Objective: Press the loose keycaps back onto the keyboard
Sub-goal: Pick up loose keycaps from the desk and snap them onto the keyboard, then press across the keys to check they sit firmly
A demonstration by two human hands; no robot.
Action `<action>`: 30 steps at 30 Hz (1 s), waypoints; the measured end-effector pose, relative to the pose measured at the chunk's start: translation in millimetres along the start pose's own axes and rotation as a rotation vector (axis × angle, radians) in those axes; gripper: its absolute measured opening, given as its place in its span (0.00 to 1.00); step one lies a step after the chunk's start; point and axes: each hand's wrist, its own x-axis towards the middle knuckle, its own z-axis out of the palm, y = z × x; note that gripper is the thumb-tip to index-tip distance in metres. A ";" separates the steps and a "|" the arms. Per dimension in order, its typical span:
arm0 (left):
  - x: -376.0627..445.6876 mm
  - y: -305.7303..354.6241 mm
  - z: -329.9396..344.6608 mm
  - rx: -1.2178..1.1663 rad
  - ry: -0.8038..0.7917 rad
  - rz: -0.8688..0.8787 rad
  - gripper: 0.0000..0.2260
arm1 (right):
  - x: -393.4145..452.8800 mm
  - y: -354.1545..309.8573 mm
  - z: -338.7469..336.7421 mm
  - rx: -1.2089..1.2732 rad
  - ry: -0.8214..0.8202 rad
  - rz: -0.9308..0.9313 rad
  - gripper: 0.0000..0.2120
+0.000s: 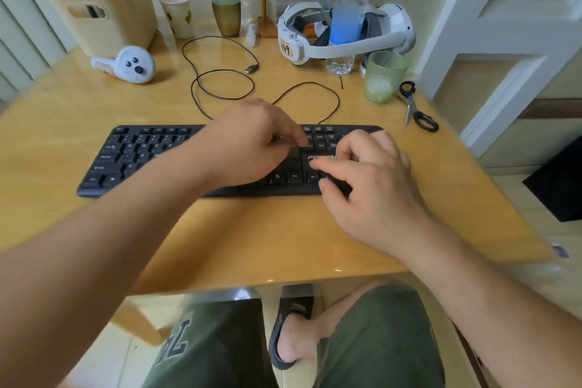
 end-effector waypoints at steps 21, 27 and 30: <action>-62.2 16.9 47.5 0.252 0.175 -0.054 0.20 | -11.1 0.4 6.0 -0.043 0.065 0.011 0.08; -63.0 16.6 46.6 0.239 0.179 0.003 0.15 | -8.3 -3.7 6.2 -0.083 -0.033 0.075 0.17; -66.3 15.3 47.8 0.241 0.247 0.043 0.09 | -8.0 -6.9 6.3 -0.101 -0.069 0.098 0.14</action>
